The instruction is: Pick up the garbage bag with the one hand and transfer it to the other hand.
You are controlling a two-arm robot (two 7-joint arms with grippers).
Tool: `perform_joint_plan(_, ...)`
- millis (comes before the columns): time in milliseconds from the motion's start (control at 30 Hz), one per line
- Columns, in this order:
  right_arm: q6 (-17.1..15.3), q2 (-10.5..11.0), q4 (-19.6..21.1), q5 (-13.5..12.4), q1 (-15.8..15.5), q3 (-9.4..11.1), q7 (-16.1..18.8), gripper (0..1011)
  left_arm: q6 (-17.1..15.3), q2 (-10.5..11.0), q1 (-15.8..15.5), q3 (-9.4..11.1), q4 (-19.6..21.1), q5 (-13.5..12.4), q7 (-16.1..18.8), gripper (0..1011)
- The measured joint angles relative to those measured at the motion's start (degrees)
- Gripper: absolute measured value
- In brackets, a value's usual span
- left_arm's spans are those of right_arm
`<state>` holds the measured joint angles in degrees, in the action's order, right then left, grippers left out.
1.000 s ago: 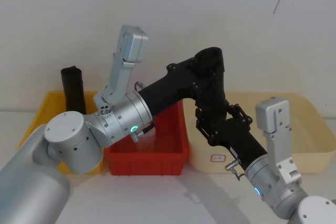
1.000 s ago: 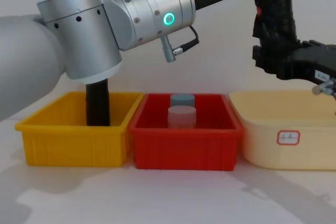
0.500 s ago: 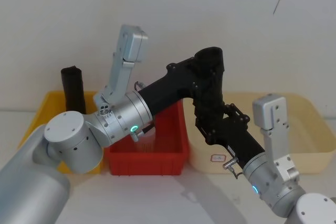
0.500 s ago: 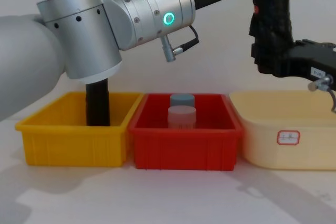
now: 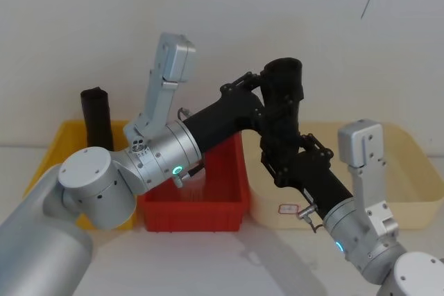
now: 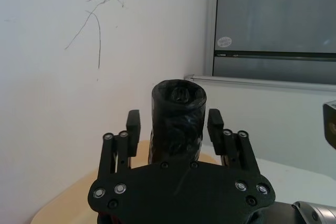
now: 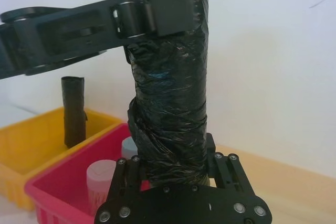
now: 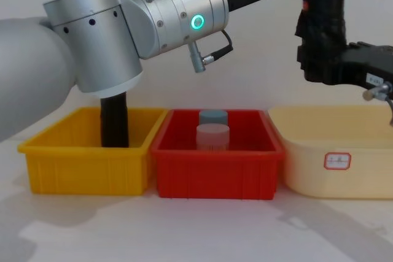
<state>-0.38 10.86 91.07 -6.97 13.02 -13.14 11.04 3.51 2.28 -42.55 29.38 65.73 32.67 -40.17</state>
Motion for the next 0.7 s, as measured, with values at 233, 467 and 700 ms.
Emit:
perform_joint_plan(233,-0.54,-0.49,0.01,-0.92,-0.1,1.54,-0.15,585,0.0,0.0,0.0,0.0,0.0,0.0,0.0,941)
perform_joint_plan(467,-1.91,-0.74,-0.43,-2.53,0.03,3.54,-0.68,585,0.0,0.0,0.0,0.0,-0.01,0.0,0.0,1000)
perform_joint_plan(700,-4.77,-0.86,-2.54,-4.17,1.32,6.43,-2.03,585,0.0,0.0,0.0,-0.01,-0.01,0.0,0.0,1000)
